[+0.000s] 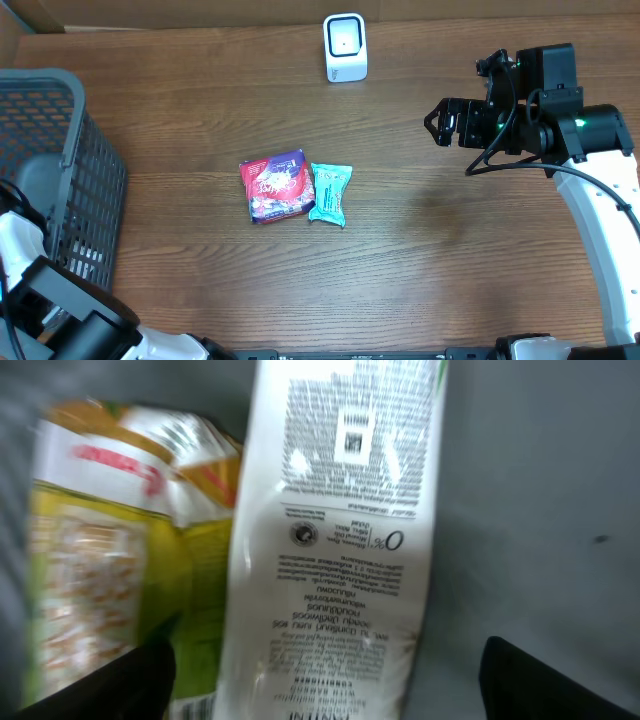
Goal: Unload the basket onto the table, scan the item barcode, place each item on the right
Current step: 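Reach left gripper into basket and grasp the white tube, then carry white tube out and set it left of the red bag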
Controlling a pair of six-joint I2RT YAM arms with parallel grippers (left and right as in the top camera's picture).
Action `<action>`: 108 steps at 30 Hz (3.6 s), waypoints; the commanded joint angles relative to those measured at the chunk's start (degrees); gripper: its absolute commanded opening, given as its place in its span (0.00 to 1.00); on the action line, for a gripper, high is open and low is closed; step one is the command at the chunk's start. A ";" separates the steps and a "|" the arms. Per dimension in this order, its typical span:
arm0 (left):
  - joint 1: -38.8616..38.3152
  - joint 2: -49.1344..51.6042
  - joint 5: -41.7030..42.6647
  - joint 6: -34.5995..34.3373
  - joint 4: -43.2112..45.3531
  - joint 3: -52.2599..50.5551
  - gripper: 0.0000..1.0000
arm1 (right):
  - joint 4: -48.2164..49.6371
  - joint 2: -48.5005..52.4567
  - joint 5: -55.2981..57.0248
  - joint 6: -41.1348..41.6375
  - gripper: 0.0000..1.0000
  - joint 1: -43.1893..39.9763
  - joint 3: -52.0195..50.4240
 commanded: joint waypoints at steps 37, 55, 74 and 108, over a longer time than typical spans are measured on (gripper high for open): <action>-13.92 2.89 10.84 11.65 -42.29 72.63 0.04 | -0.04 -0.13 -0.35 0.04 1.00 -0.33 1.57; -39.82 2.21 24.28 11.61 -54.12 53.62 0.04 | 0.87 -0.13 -0.33 0.02 1.00 -0.33 1.57; -54.90 2.21 9.77 -3.17 -17.49 2.23 0.04 | 1.55 -0.13 -0.31 0.02 1.00 -0.33 1.57; -51.25 0.63 0.72 -1.51 -48.94 63.41 0.59 | 1.42 -0.13 -0.33 0.02 1.00 -0.31 1.57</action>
